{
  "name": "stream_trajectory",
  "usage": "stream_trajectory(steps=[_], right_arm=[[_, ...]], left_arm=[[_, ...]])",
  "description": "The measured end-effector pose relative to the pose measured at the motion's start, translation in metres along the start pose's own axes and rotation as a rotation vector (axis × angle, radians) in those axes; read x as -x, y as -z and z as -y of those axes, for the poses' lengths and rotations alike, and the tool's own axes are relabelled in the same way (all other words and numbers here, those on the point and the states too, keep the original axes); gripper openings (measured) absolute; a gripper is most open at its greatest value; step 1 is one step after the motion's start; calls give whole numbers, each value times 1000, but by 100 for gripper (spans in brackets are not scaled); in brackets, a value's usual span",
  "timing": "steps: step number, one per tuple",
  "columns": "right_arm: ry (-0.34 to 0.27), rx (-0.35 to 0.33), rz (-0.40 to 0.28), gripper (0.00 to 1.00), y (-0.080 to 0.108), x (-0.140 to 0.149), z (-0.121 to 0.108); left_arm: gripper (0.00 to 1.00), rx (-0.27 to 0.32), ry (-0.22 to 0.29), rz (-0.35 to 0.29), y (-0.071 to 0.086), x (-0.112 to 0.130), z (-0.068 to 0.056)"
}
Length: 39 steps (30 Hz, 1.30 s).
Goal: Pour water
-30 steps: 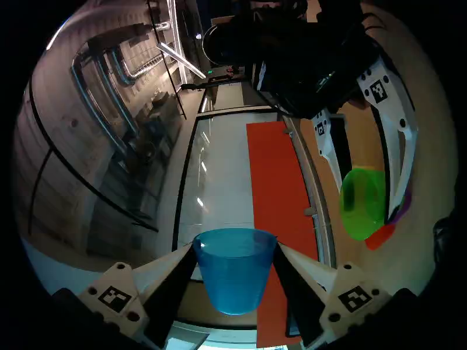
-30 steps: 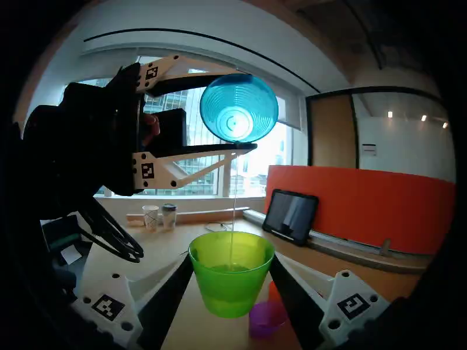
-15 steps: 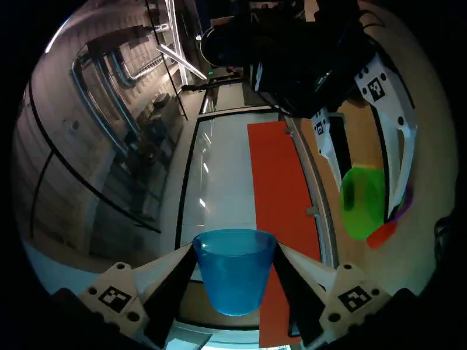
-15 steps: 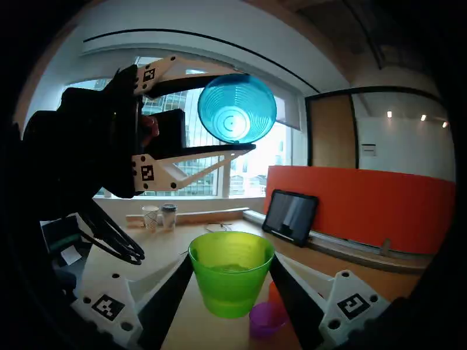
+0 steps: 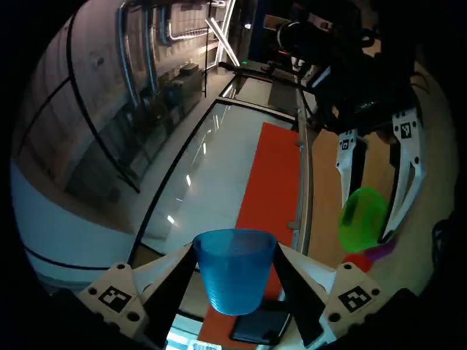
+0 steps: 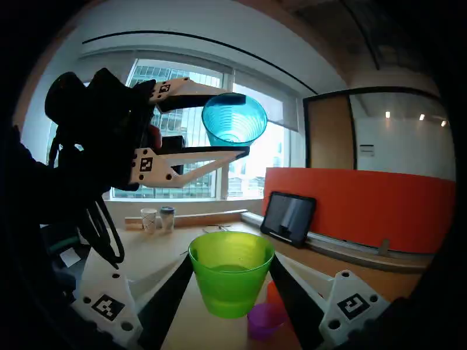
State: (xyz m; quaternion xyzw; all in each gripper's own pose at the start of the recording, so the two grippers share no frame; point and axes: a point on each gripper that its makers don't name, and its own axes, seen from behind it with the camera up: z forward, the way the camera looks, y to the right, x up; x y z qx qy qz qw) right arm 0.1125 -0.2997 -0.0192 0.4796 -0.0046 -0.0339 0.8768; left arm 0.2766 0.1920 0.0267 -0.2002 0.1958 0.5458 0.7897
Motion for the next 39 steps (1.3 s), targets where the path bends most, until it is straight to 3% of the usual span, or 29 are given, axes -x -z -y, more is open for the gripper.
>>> stream_trajectory(steps=[8, 28, 39], right_arm=[[-2, 3, -8, 91, 0, -2, -1], [6, 10, -35, 91, 4, -12, 0], [8, 11, -41, 90, 4, -15, 1]], left_arm=[[87, 11, 275, 29, -1, 16, 2], [87, 31, 764, 53, -1, 36, 9], [87, 70, 1072, 49, 5, 42, 6]])
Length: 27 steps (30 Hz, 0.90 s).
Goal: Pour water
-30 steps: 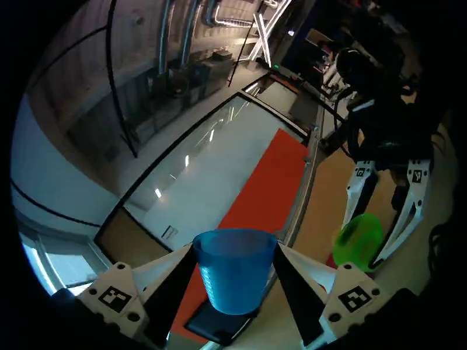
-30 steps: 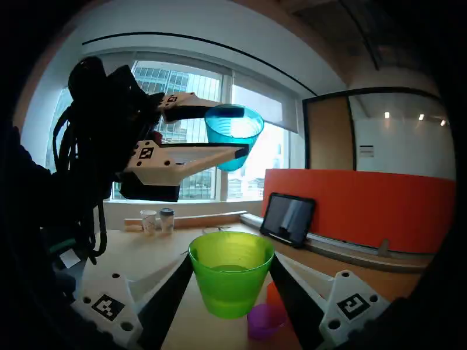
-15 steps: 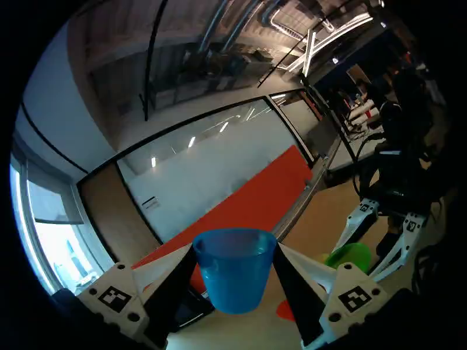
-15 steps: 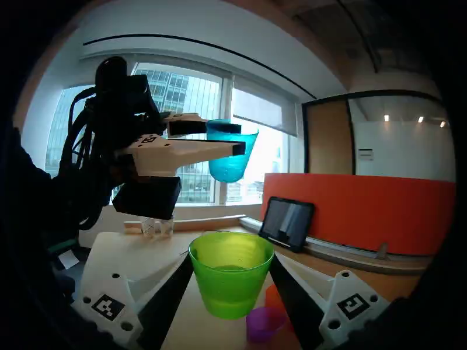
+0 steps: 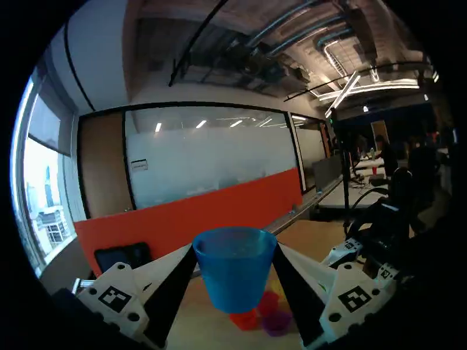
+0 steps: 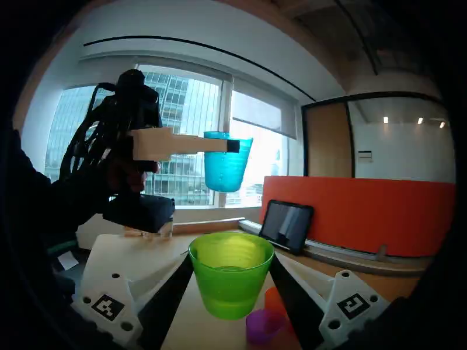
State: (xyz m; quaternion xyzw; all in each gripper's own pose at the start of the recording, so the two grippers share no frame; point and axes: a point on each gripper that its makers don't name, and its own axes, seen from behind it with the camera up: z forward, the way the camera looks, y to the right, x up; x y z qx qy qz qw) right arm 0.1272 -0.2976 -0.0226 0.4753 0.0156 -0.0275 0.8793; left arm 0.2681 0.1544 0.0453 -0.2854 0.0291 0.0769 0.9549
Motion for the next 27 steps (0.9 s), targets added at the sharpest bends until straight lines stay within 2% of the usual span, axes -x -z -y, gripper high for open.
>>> stream_trajectory(steps=[3, 8, 14, 27], right_arm=[[3, 0, 0, 91, -1, -2, 1], [5, -1, -1, 91, -1, -4, 2], [5, 7, 8, 91, 1, -3, -1], [-3, 63, 49, 91, 14, 3, -27]], left_arm=[[87, 13, 54, -7, 0, 0, -1], [87, 10, 105, -11, 0, 4, 5], [87, -12, 111, 5, 3, 19, 15], [88, -25, 120, 55, 12, 62, 20]])
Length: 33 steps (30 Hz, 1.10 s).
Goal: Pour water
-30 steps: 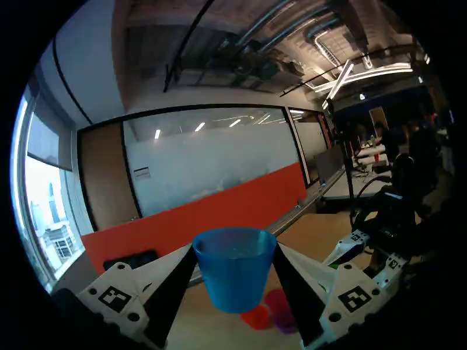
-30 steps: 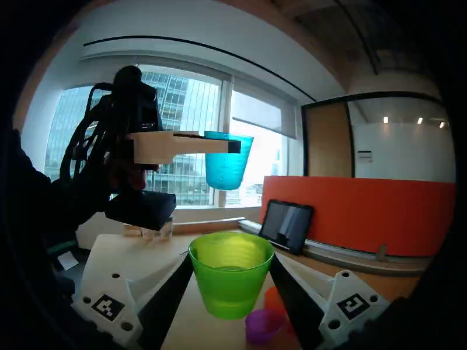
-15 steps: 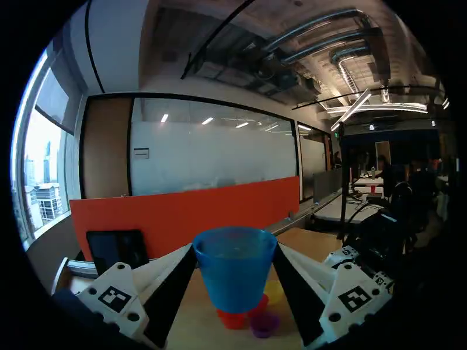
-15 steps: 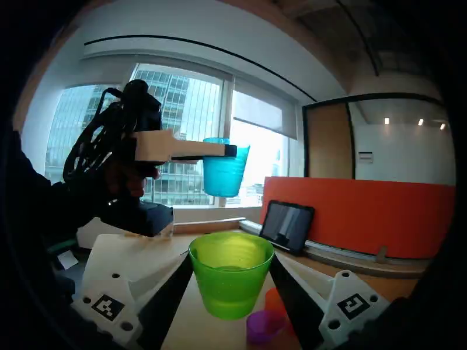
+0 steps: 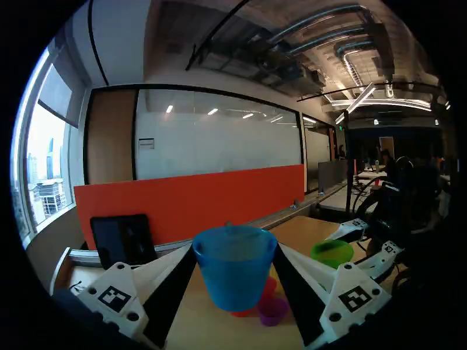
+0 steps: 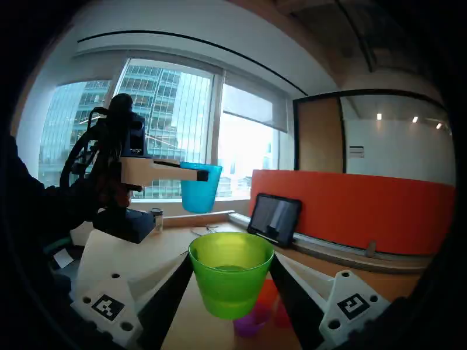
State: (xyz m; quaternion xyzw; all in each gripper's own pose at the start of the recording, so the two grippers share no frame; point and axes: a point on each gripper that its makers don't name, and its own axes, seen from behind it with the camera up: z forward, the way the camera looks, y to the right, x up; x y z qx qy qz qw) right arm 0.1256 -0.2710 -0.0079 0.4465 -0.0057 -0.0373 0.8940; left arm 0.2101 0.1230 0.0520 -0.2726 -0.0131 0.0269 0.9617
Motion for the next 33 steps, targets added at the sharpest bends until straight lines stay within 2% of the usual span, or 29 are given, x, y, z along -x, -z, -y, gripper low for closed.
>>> stream_trajectory(steps=[9, 19, 33], right_arm=[[-6, 54, 33, 91, 14, 6, -30], [-13, 89, 74, 91, 23, 17, -54], [-33, 90, 216, 91, 29, 62, -76]], left_arm=[[88, -6, 5, 44, 3, 31, 5], [88, 7, -5, 98, -1, 64, 1], [88, 42, -37, 219, -15, 122, -7]])
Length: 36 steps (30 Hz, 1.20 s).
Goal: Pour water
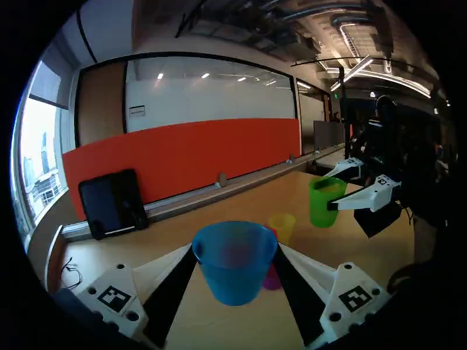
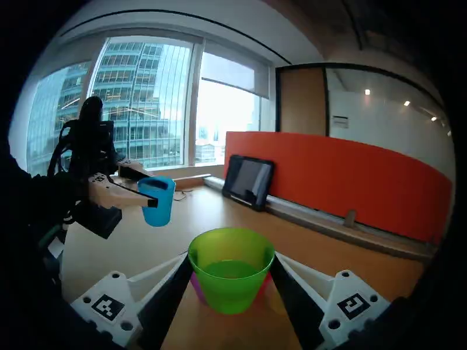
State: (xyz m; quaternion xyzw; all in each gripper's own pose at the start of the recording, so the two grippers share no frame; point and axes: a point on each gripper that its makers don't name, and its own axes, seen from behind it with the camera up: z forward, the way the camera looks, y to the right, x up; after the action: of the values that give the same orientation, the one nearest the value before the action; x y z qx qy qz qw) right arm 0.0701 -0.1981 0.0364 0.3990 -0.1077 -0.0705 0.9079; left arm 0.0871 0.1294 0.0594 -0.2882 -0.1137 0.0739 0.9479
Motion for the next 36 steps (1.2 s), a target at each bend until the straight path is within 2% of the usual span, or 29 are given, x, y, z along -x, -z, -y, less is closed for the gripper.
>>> stream_trajectory(steps=[14, 24, 36], right_arm=[[-10, -18, 155, 91, -5, 51, -10], [-8, -24, 247, 91, -12, 84, -17], [1, -39, 319, 91, -21, 113, -15]], left_arm=[[88, 36, -27, 132, -26, 59, -8], [88, 77, -61, 224, -36, 98, -17], [88, 122, -46, 294, -50, 129, -27]])
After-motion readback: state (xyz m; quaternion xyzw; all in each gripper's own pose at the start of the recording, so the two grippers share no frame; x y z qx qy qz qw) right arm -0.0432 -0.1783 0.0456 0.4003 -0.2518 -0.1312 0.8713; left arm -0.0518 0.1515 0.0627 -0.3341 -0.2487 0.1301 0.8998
